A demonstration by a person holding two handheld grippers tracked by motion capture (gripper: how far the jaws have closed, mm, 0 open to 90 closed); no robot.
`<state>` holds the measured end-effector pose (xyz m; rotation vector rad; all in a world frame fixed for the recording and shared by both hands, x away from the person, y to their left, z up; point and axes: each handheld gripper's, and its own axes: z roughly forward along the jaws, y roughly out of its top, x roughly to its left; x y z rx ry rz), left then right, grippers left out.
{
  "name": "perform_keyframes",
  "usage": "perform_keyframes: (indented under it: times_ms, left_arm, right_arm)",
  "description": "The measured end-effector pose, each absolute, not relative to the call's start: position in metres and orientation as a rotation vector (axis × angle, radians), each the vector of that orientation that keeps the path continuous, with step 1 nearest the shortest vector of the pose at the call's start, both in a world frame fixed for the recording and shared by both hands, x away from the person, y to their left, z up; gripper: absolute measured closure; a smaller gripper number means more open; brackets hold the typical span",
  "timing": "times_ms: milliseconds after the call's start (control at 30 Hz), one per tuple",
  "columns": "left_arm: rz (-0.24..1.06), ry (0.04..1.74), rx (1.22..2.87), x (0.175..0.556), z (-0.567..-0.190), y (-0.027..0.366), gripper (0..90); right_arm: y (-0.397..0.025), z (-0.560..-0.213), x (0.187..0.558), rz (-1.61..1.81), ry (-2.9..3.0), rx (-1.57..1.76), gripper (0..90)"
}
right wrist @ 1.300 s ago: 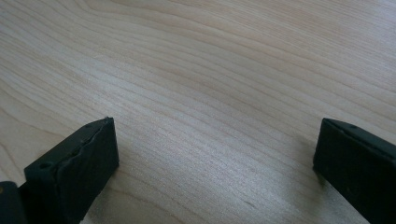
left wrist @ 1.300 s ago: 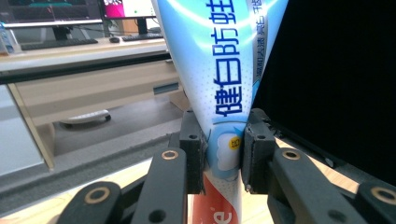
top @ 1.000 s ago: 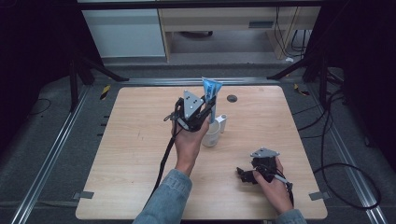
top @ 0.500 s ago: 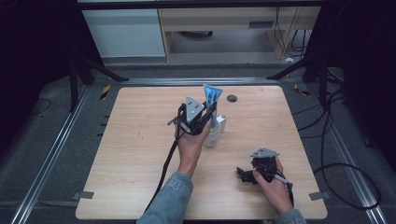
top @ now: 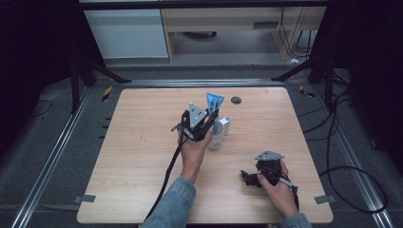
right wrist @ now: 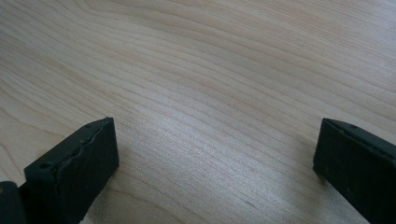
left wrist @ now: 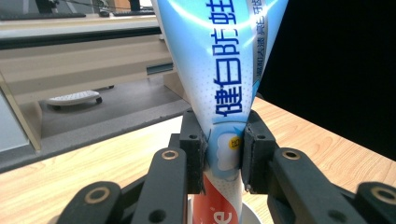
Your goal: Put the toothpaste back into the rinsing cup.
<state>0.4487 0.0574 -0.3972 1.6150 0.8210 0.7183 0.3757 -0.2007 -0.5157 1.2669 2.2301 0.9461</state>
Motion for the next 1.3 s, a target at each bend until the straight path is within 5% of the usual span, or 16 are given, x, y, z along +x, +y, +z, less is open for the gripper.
perform_keyframes:
  times_ms: [1300]
  left_arm:
    - [0.674,0.858,1.672,0.45,-0.433,0.052,73.1]
  right_arm:
    - [-0.201,-0.516,0.376,0.948,2.231,1.265,0.3]
